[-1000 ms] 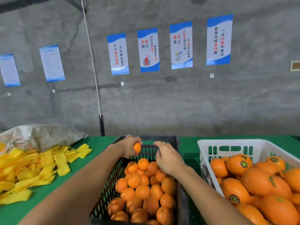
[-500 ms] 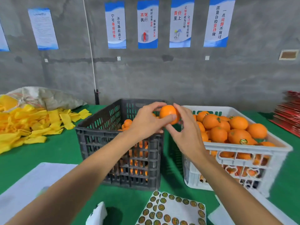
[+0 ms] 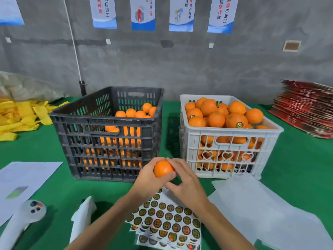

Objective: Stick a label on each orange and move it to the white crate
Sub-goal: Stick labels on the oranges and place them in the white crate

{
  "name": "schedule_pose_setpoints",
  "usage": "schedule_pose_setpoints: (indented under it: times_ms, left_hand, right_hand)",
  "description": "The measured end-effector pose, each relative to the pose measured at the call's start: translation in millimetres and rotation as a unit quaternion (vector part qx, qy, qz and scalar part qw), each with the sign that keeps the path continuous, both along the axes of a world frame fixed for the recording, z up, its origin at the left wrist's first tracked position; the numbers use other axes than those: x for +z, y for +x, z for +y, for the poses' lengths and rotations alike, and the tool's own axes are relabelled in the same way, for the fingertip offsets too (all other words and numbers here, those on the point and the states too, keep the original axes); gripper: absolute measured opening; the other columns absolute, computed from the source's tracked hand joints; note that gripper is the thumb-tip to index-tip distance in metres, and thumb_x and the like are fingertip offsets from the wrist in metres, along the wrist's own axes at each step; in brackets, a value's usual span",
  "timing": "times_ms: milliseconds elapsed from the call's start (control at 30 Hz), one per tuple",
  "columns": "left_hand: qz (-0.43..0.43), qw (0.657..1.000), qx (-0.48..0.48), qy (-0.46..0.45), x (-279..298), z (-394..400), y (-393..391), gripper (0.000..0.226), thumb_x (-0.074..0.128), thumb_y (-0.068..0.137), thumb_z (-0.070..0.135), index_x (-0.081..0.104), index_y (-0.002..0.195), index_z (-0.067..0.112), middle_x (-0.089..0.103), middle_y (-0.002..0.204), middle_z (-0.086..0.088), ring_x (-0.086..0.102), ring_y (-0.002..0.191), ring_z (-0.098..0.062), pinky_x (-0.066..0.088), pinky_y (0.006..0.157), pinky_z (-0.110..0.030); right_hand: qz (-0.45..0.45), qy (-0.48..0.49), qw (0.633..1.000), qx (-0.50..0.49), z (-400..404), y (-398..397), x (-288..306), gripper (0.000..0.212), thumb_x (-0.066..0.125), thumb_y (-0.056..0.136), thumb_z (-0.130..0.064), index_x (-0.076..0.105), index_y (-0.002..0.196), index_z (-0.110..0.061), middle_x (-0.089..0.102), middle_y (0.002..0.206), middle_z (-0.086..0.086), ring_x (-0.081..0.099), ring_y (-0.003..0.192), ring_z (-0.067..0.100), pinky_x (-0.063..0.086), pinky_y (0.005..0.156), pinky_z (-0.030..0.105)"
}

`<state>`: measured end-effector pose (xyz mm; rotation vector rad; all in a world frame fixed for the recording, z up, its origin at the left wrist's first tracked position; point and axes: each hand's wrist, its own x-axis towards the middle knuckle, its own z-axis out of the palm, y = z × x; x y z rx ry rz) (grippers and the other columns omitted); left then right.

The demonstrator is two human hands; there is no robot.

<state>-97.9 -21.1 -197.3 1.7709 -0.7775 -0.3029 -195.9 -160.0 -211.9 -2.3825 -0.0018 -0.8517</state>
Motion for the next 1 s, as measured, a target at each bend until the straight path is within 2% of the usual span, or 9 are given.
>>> schedule_pose_setpoints:
  times_ms: [133,200,333,400,467,600,700,833,1000]
  left_hand:
    - [0.015,0.999,0.049,-0.008,-37,8,-2,0.051,0.081,0.085,0.048,0.053,0.128,0.045,0.062,0.118,0.016,0.063,0.097,0.010,0.053,0.073,-0.011]
    - [0.035,0.997,0.067,-0.031,-53,13,-3,0.051,0.079,0.085,0.055,0.052,0.127,0.047,0.063,0.119,0.016,0.066,0.098,0.006,0.055,0.078,-0.014]
    - [0.103,0.988,0.071,-0.089,-64,16,2,0.066,0.077,0.076,0.070,0.054,0.132,0.044,0.064,0.122,0.008,0.072,0.104,-0.013,0.060,0.092,-0.043]
    - [0.111,0.987,0.062,-0.098,-65,18,2,0.068,0.076,0.077,0.070,0.054,0.134,0.040,0.063,0.122,0.006,0.072,0.106,-0.017,0.059,0.094,-0.047]
    - [0.111,0.987,0.058,-0.096,-66,19,0,0.063,0.073,0.079,0.069,0.053,0.132,0.042,0.065,0.119,0.003,0.073,0.101,-0.018,0.061,0.092,-0.044]
    - [0.114,0.989,0.054,-0.072,-64,23,-4,0.059,0.068,0.085,0.070,0.048,0.132,0.041,0.065,0.116,-0.003,0.077,0.085,-0.020,0.059,0.075,-0.025]
    - [0.097,0.992,0.057,-0.062,-61,23,-7,0.057,0.065,0.086,0.064,0.047,0.134,0.037,0.065,0.117,-0.001,0.074,0.090,-0.017,0.058,0.076,-0.022]
    - [0.071,0.994,0.064,-0.045,-64,23,-8,0.059,0.061,0.086,0.075,0.044,0.134,0.044,0.065,0.117,0.005,0.072,0.095,-0.013,0.059,0.083,-0.030]
    - [0.049,0.995,0.069,-0.049,-67,24,-10,0.060,0.059,0.081,0.083,0.040,0.132,0.058,0.063,0.111,0.024,0.070,0.097,-0.005,0.060,0.083,-0.027]
  right_hand:
    - [0.145,0.004,0.989,-0.003,-8,3,-24,0.081,0.062,0.088,-0.068,0.031,0.155,-0.037,0.040,0.152,-0.018,0.040,0.138,0.001,0.042,0.111,0.032]
    - [0.220,-0.040,0.975,-0.010,-14,5,-35,0.084,0.055,0.087,-0.076,0.033,0.156,-0.034,0.039,0.151,-0.019,0.038,0.139,0.005,0.039,0.113,0.032]
    - [0.237,-0.008,0.972,-0.007,-18,11,-45,0.067,0.059,0.093,-0.063,0.060,0.140,-0.015,0.050,0.129,-0.016,0.045,0.119,0.004,0.041,0.101,0.020]
    - [0.230,0.034,0.972,-0.008,-22,16,-46,0.056,0.067,0.092,-0.054,0.067,0.130,-0.012,0.055,0.121,-0.014,0.050,0.113,0.003,0.039,0.093,0.010]
    - [0.224,0.091,0.970,-0.005,-26,19,-43,0.042,0.075,0.089,-0.045,0.075,0.117,-0.014,0.059,0.113,-0.012,0.057,0.105,0.002,0.041,0.088,0.008]
    - [0.216,0.142,0.966,-0.006,-33,23,-40,0.011,0.077,0.091,-0.023,0.083,0.097,-0.017,0.066,0.104,-0.006,0.063,0.093,0.005,0.048,0.085,0.016]
    - [0.207,0.148,0.967,0.002,-32,22,-42,0.024,0.083,0.084,-0.035,0.081,0.101,-0.018,0.063,0.102,-0.010,0.062,0.089,0.006,0.047,0.081,0.015]
    - [0.219,0.109,0.969,0.019,-32,22,-48,0.051,0.079,0.082,-0.051,0.074,0.120,-0.017,0.056,0.107,-0.015,0.057,0.092,0.003,0.046,0.082,0.014]
    - [0.207,0.083,0.975,0.003,-30,24,-51,0.043,0.076,0.087,-0.047,0.077,0.114,-0.013,0.056,0.106,-0.013,0.058,0.095,0.005,0.048,0.085,0.020]
